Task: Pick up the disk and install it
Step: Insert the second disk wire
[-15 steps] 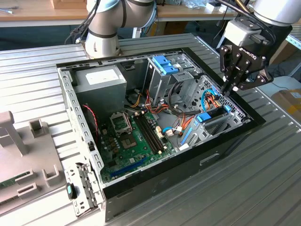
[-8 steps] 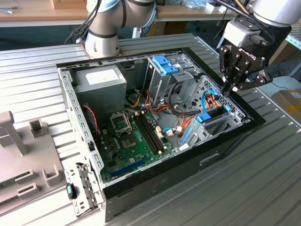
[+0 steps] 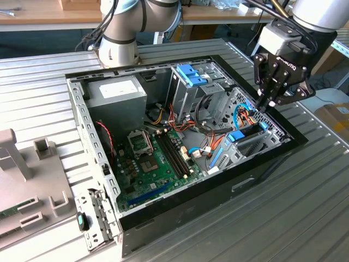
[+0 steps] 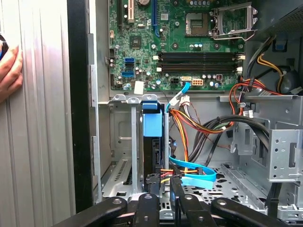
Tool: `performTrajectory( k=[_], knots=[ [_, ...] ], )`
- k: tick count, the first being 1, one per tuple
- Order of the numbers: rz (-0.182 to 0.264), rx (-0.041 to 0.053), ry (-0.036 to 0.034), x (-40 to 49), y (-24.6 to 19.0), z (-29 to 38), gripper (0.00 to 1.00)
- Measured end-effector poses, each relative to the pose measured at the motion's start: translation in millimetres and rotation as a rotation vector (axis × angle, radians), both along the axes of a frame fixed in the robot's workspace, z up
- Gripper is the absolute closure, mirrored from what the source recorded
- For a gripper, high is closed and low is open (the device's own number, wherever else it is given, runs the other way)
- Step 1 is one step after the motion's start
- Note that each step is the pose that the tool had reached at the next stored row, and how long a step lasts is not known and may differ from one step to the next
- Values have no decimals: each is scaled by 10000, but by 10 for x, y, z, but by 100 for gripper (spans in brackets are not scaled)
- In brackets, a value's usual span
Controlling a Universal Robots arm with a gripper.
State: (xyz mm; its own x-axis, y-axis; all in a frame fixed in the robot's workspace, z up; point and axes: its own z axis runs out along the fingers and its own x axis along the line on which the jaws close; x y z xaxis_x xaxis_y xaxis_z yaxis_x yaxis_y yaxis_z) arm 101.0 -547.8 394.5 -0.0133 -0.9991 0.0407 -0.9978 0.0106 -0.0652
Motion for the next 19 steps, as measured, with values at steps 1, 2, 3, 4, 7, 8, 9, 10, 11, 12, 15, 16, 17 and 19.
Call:
performTrajectory(
  k=[1,2,3,4,7,8,9,10,11,12,15,16,17,19],
  knots=[
    [0,1,0,1,0,-4,76],
    [1,2,0,3,0,-8,76],
    [1,0,0,5,0,-13,76],
    [1,-1,0,5,0,-13,76],
    [1,0,0,6,0,-14,76],
    [2,0,0,6,0,-14,76],
    [1,4,0,6,2,-16,76],
    [1,2,0,7,8,-15,76],
    [2,1,0,7,12,-14,76],
    [1,1,0,6,13,-15,76],
    [2,0,0,6,16,-14,76],
    [1,0,0,6,16,-14,76],
    [1,0,0,6,16,-14,76],
    [1,1,0,6,17,-14,76]
  ],
)
